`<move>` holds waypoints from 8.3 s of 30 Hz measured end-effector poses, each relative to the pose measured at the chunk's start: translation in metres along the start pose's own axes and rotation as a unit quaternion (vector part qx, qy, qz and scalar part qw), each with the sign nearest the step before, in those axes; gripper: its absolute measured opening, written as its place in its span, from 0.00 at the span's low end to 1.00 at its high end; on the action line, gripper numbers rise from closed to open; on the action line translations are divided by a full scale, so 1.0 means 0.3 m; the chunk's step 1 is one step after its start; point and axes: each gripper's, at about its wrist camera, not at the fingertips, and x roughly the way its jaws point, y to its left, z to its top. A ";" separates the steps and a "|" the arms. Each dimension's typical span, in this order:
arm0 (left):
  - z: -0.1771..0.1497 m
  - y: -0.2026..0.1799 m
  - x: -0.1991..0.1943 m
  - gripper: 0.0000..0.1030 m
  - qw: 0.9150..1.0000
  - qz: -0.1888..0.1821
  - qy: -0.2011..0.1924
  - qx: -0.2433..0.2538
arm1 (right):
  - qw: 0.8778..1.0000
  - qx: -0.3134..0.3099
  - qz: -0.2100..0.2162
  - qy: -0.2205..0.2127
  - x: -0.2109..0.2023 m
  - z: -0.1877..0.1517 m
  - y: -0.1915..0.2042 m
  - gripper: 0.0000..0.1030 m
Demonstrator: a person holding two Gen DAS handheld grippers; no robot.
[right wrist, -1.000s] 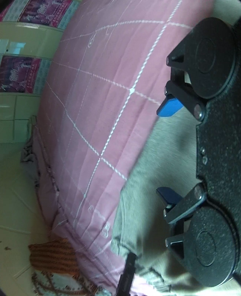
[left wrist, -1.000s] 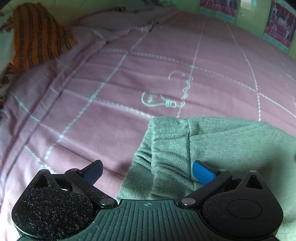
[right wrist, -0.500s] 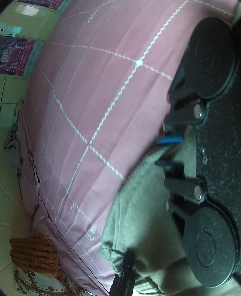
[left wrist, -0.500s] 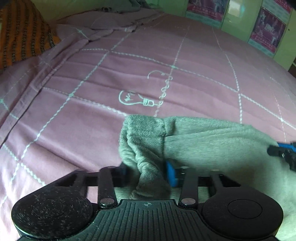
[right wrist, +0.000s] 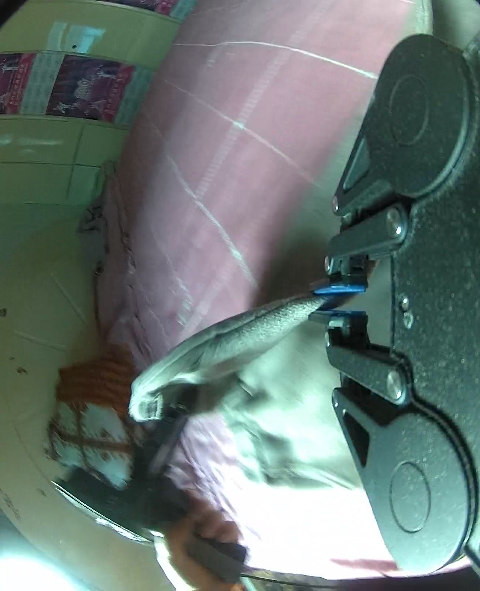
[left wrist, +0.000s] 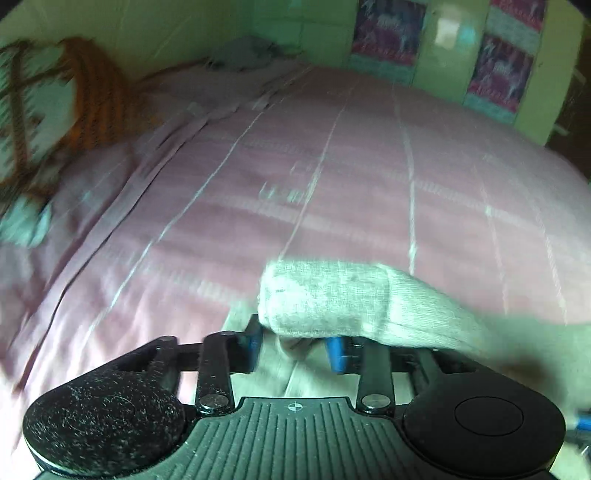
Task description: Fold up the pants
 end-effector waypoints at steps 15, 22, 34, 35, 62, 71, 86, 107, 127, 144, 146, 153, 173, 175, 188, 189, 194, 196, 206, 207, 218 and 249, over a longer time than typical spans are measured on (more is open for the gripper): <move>-0.295 0.194 -0.138 0.70 0.968 -0.097 0.087 -0.213 | 0.962 0.271 -0.025 0.037 -0.034 -0.283 -0.066 0.62; -0.367 0.115 -0.032 0.44 0.945 -0.138 0.111 -0.276 | 0.914 0.406 -0.016 0.012 -0.041 -0.378 -0.151 0.49; -0.374 0.088 0.032 0.14 0.954 -0.102 0.086 -0.270 | 0.841 0.539 -0.034 -0.023 0.042 -0.421 -0.265 0.11; -0.361 0.090 0.011 0.13 0.955 -0.105 0.078 -0.267 | 0.845 0.534 -0.035 -0.025 0.036 -0.413 -0.261 0.08; -0.417 0.153 0.020 0.55 0.946 -0.101 0.083 -0.297 | 0.852 0.521 -0.056 -0.007 -0.091 -0.431 -0.275 0.41; -0.358 0.191 -0.055 0.16 0.950 -0.088 0.036 -0.296 | 0.862 0.500 -0.062 -0.050 -0.086 -0.371 -0.240 0.06; -0.410 0.190 -0.081 0.20 0.980 -0.036 0.045 -0.189 | 0.919 0.390 -0.058 0.020 -0.064 -0.412 -0.026 0.32; -0.556 -0.336 -0.106 0.28 0.991 -0.070 0.069 -0.092 | 0.823 0.544 -0.148 -0.072 -0.503 -0.788 -0.481 0.39; -0.549 -0.369 -0.107 0.28 0.993 -0.047 0.072 -0.078 | 0.695 0.680 -0.044 -0.229 -0.410 -0.957 -0.485 0.37; -0.550 -0.353 -0.099 0.28 0.992 -0.064 0.074 -0.085 | 0.696 0.677 -0.048 -0.234 -0.387 -0.900 -0.460 0.10; -0.550 -0.357 -0.101 0.28 0.992 -0.064 0.073 -0.079 | 0.719 0.650 -0.093 -0.227 -0.458 -0.892 -0.444 0.08; -0.567 -0.401 -0.107 0.28 0.997 -0.042 0.057 -0.036 | 0.799 0.549 -0.205 -0.135 -0.510 -0.870 -0.312 0.09; -0.614 -0.648 -0.130 0.30 0.995 -0.063 0.078 0.013 | 0.633 0.715 -0.150 -0.256 -0.548 -1.144 -0.611 0.11; -0.612 -0.647 -0.132 0.30 0.995 -0.064 0.079 0.016 | 0.625 0.709 -0.160 -0.284 -0.571 -1.115 -0.626 0.09; -0.628 -0.660 -0.150 0.31 0.995 -0.057 0.068 0.052 | 0.717 0.615 -0.279 -0.175 -0.627 -1.090 -0.563 0.24; -0.624 -0.660 -0.144 0.31 0.995 -0.056 0.068 0.054 | 0.710 0.619 -0.281 -0.185 -0.645 -1.103 -0.566 0.24; -0.630 -0.668 -0.145 0.31 0.995 -0.054 0.065 0.054 | 0.703 0.645 -0.222 -0.201 -0.664 -1.137 -0.674 0.46; -0.630 -0.667 -0.145 0.31 0.995 -0.054 0.066 0.053 | 0.665 0.679 -0.207 -0.233 -0.662 -1.154 -0.714 0.37; -0.628 -0.665 -0.140 0.32 0.995 -0.054 0.067 0.056 | 0.802 0.477 -0.325 -0.153 -0.735 -0.896 -0.703 0.22; -0.629 -0.663 -0.140 0.32 0.995 -0.054 0.066 0.056 | 0.781 0.518 -0.311 -0.161 -0.746 -0.961 -0.717 0.22; -0.635 -0.677 -0.138 0.40 0.995 -0.054 0.063 0.062 | 0.689 0.653 -0.231 -0.212 -0.811 -1.246 -0.657 0.25; -0.638 -0.673 -0.133 0.44 0.995 -0.050 0.062 0.066 | 0.742 0.508 -0.260 -0.353 -0.801 -0.893 -0.771 0.05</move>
